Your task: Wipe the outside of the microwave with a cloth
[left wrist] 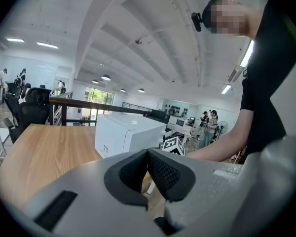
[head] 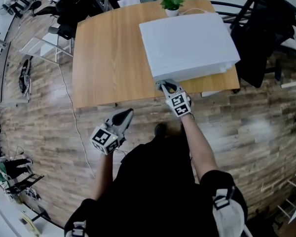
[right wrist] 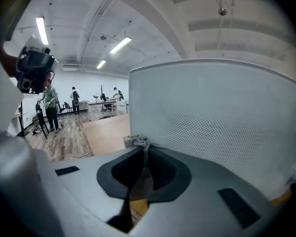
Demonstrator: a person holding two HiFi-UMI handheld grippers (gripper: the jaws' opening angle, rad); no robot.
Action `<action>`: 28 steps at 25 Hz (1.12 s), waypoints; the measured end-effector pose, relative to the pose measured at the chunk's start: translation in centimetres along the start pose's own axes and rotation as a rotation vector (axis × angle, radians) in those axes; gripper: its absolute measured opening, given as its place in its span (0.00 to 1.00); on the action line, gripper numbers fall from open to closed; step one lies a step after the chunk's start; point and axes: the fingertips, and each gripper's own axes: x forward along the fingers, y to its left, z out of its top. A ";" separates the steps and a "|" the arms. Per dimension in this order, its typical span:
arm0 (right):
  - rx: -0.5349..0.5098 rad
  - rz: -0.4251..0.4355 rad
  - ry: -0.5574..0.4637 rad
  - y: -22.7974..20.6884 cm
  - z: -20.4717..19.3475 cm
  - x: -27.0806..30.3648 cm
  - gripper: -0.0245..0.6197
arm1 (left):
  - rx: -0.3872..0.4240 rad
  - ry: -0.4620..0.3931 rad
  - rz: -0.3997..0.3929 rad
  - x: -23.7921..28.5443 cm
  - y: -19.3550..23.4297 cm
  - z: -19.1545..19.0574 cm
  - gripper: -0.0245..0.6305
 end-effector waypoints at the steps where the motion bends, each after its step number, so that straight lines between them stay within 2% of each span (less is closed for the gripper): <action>1: 0.005 -0.001 0.002 -0.4 -0.1 -0.2 0.08 | -0.001 -0.001 0.002 0.2 -0.2 0.1 0.04; 16: 0.002 0.004 0.060 -6.0 -2.7 -2.8 0.08 | -0.037 0.022 0.015 4.6 -3.5 1.0 0.04; 28: -0.010 0.036 0.081 -8.2 -4.2 -3.5 0.08 | -0.060 0.043 0.053 6.1 -5.5 0.8 0.04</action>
